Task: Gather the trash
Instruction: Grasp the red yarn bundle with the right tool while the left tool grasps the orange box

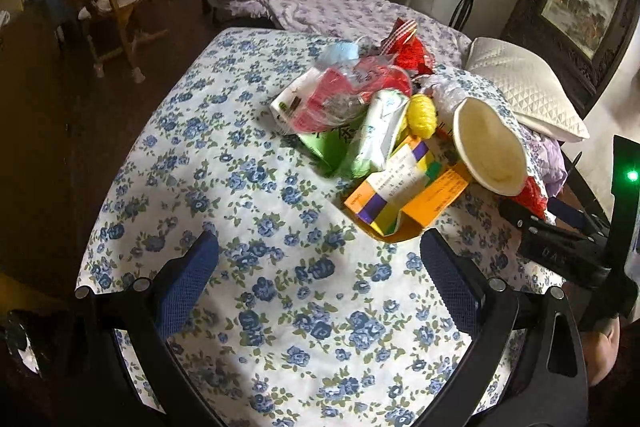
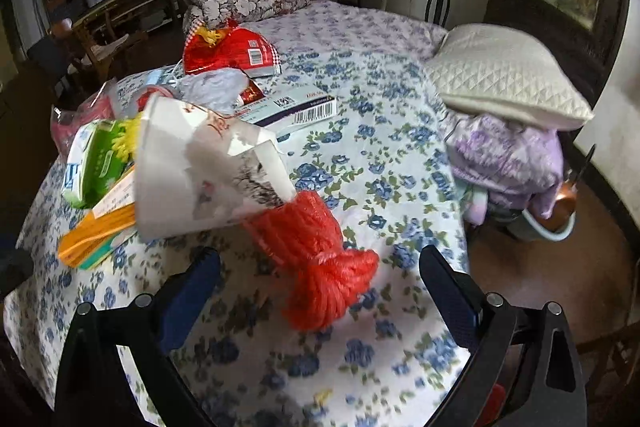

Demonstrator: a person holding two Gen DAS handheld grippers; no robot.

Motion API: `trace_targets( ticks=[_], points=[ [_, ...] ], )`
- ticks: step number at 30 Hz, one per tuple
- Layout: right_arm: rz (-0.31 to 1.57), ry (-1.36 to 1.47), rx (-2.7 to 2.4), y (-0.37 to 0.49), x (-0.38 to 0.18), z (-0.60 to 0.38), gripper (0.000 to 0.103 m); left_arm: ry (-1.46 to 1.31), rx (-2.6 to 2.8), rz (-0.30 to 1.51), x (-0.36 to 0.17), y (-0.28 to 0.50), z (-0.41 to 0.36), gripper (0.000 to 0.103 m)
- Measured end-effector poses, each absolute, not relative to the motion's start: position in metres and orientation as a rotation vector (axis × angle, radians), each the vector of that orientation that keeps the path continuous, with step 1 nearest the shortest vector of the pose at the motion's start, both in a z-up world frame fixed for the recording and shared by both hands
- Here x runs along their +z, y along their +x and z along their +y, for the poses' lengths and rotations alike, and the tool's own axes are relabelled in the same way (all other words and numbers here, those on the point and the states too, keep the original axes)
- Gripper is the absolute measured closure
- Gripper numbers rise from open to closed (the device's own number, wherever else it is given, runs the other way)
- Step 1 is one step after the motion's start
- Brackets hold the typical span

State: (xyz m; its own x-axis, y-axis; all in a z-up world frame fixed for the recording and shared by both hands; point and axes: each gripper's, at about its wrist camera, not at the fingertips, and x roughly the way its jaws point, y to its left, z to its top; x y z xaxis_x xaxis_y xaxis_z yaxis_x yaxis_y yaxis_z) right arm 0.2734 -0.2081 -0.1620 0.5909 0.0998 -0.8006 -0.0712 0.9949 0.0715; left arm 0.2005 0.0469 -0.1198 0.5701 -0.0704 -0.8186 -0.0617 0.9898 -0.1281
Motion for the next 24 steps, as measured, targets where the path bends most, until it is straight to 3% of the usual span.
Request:
trace_targets(
  ticks=[2,5,8,24],
  points=[
    [0.947,0.065,0.138,0.275,-0.167,-0.212,0.042,-0.156,-0.001,0.976,-0.122,0.202,0.049,0.007],
    [0.956,0.062,0.142,0.273,-0.166,-0.215,0.063,-0.132,-0.004,0.979,-0.124,0.203,0.045,0.007],
    [0.943,0.149,0.187,0.26,-0.157,-0.224,0.068,-0.082,-0.013,0.971,-0.125,0.204,0.037,0.007],
    [0.921,0.335,0.277,0.17,-0.134,-0.235,0.067,0.194,-0.171,0.963,-0.145,0.236,-0.034,0.007]
  ],
)
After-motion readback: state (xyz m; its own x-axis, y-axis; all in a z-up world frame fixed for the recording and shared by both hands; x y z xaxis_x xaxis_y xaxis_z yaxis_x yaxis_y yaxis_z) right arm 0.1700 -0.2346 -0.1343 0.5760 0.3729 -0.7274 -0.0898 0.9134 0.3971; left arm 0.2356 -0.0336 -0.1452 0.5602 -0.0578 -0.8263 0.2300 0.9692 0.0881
